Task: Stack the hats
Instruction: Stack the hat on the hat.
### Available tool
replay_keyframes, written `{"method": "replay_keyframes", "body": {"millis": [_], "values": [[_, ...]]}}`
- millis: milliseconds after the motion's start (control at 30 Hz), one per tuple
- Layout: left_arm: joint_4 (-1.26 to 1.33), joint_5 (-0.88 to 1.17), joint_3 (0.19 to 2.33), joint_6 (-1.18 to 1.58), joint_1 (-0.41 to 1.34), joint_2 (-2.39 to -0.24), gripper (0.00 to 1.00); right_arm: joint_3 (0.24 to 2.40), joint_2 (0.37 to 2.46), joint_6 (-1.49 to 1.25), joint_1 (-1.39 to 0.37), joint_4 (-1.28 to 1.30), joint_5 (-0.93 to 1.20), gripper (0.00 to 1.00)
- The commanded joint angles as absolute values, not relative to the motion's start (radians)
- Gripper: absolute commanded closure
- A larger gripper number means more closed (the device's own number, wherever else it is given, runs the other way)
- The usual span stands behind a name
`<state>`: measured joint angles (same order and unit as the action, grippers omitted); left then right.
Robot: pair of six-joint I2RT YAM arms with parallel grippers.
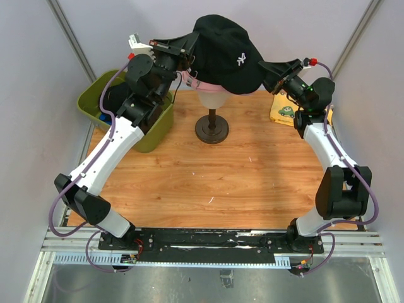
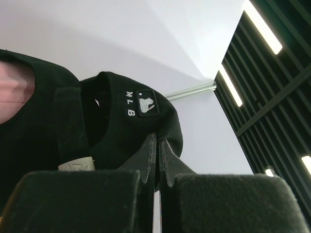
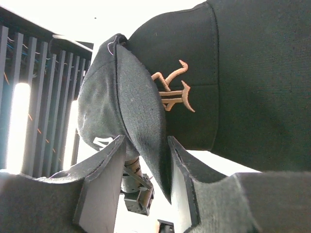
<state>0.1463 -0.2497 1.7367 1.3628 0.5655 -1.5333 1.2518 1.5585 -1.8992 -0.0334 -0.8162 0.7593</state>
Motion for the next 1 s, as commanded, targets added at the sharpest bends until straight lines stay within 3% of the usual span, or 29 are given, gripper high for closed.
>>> {"method": "replay_keyframes", "body": {"millis": [0, 800, 967], "values": [[0.203, -0.308, 1.747, 1.381, 0.585, -1.543, 0.99, 1.236, 1.522, -1.82, -0.03, -0.805, 0.785, 0.59], [0.232, -0.341, 1.749, 1.432, 0.604, -1.564, 0.99, 1.208, 1.538, -1.736, -0.139, -0.876, 0.764, 0.59], [0.221, -0.345, 1.747, 1.432, 0.604, -1.559, 1.0, 1.212, 1.531, -1.742, -0.141, -0.883, 0.753, 0.63]]}}
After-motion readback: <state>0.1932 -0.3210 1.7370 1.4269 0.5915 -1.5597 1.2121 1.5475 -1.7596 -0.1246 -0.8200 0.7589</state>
